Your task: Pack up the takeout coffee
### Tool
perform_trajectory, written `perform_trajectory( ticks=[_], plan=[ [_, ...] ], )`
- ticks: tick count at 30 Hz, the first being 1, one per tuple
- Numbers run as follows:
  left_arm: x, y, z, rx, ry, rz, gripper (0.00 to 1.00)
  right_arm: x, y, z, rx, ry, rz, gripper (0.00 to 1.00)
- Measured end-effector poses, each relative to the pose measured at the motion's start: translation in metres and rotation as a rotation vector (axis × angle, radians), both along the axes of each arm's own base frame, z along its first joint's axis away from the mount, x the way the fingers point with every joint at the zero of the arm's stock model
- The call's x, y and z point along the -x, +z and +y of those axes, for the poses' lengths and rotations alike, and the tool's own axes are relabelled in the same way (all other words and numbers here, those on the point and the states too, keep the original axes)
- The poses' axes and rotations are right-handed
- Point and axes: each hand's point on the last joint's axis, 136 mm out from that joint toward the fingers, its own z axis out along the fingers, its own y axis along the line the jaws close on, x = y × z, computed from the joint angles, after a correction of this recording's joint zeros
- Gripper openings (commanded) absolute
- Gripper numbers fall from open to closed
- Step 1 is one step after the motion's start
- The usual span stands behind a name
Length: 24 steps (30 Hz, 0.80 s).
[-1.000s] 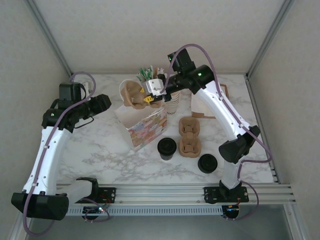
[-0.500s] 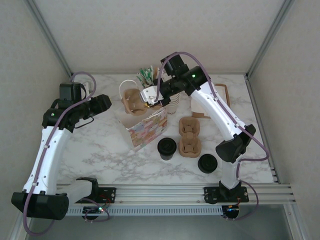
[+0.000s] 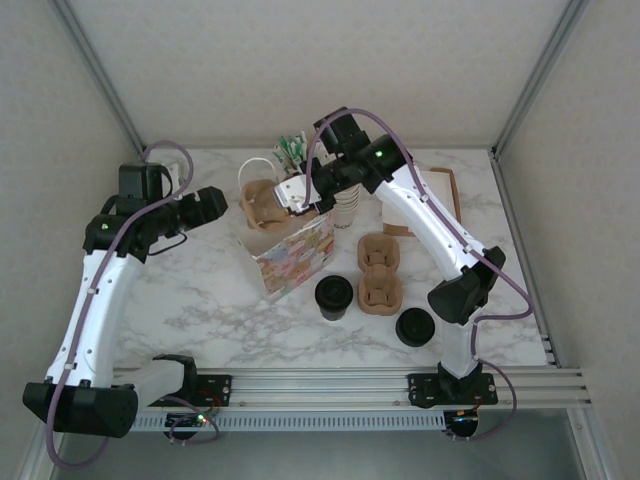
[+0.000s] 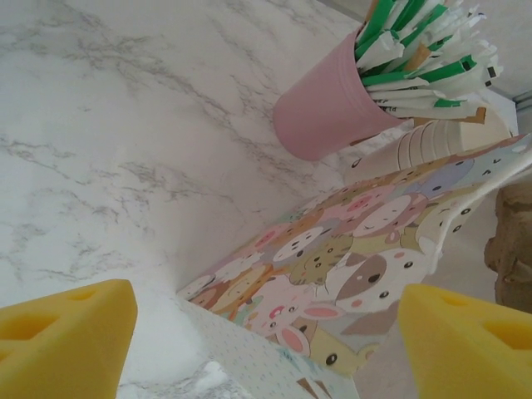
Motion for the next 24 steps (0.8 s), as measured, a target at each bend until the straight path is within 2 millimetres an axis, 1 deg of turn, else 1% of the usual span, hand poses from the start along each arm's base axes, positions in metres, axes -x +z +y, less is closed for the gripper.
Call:
perform_trajectory(
  ticks=[4,8,12,18,21,24],
  plan=[
    [-0.006,0.007,-0.006,0.003,-0.045,0.001,0.90,-0.003,0.005,0.004,-0.031,0.003,-0.026,0.25],
    [-0.013,0.016,-0.016,0.011,-0.110,-0.007,0.91,-0.001,0.021,0.006,-0.088,0.007,-0.056,0.26],
    [-0.019,0.020,-0.024,0.010,-0.175,-0.010,0.92,0.007,0.050,0.004,-0.168,0.014,-0.087,0.26],
    [-0.026,0.021,-0.041,-0.002,-0.289,-0.010,0.92,0.024,0.093,-0.004,-0.281,0.017,-0.116,0.27],
    [-0.029,0.020,-0.055,-0.015,-0.365,-0.007,0.91,0.033,0.110,-0.010,-0.331,0.006,-0.111,0.27],
    [-0.030,0.013,-0.069,-0.042,-0.443,0.015,0.91,0.042,0.123,-0.019,-0.378,-0.006,-0.105,0.27]
  ],
)
